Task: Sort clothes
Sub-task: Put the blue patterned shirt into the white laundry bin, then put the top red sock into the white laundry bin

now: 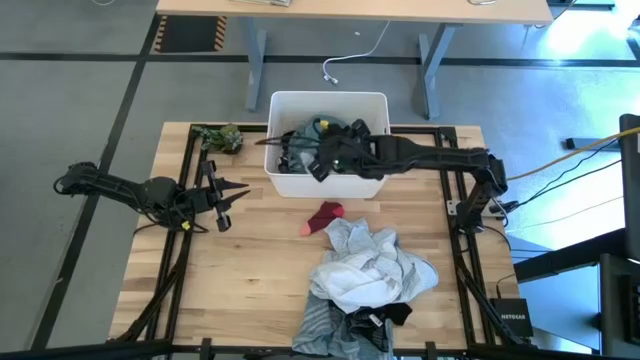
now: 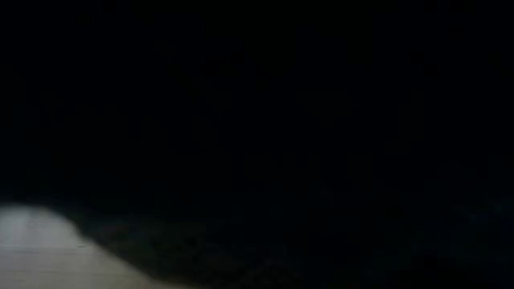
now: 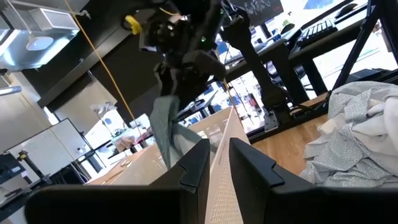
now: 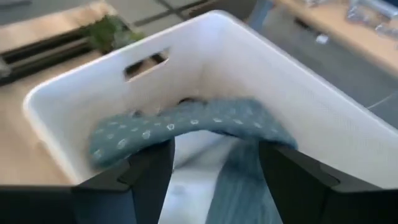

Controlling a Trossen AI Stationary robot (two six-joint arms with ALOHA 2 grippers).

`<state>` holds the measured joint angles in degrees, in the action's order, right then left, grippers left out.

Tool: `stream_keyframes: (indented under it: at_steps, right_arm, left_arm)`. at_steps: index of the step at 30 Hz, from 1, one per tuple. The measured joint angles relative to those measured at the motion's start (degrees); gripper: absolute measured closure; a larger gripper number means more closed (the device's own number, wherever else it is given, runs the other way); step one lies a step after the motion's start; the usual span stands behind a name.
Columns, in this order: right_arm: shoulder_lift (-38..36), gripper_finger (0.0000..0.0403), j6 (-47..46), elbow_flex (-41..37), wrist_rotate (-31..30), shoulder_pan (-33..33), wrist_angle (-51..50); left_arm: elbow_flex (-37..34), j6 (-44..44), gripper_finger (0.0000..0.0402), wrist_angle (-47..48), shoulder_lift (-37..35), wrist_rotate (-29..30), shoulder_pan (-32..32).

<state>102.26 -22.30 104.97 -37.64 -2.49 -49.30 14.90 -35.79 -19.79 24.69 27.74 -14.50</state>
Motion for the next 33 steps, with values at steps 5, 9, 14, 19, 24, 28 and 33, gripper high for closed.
stream_keyframes:
  at_steps: [5,9,14,19,24,28,33]
  right_arm:
    - [-0.02,0.0153,0.20,3.31,2.57,3.83,-3.45]
    - [-0.02,0.0152,0.58,5.24,3.06,7.93,-4.06]
    - [0.70,0.0152,0.68,3.94,4.94,13.82,-3.17]
    - [4.81,0.0152,0.72,0.70,5.37,18.78,-2.71]
    - [11.01,0.0152,3.49,-2.65,6.90,19.96,-1.41]
    - [17.04,0.0152,6.99,-3.09,11.89,19.18,-0.36]
    - [22.03,0.0152,9.37,-3.09,16.16,17.73,1.87]
  left_arm:
    - [0.00,-0.17,0.0345,0.15,0.00,-0.01,0.00]
    - [0.00,-0.17,0.0345,0.34,0.00,-0.01,-0.02]
    - [0.00,0.79,0.0345,0.44,0.00,-0.01,0.00]
    - [0.00,0.85,0.0345,0.52,0.00,0.00,0.00]
    - [0.00,0.11,0.0345,0.46,0.00,0.01,-0.01]
    - [0.00,-0.83,0.0345,0.44,0.00,0.01,0.00]
    - [0.00,-0.85,0.0345,0.35,0.00,0.00,-0.01]
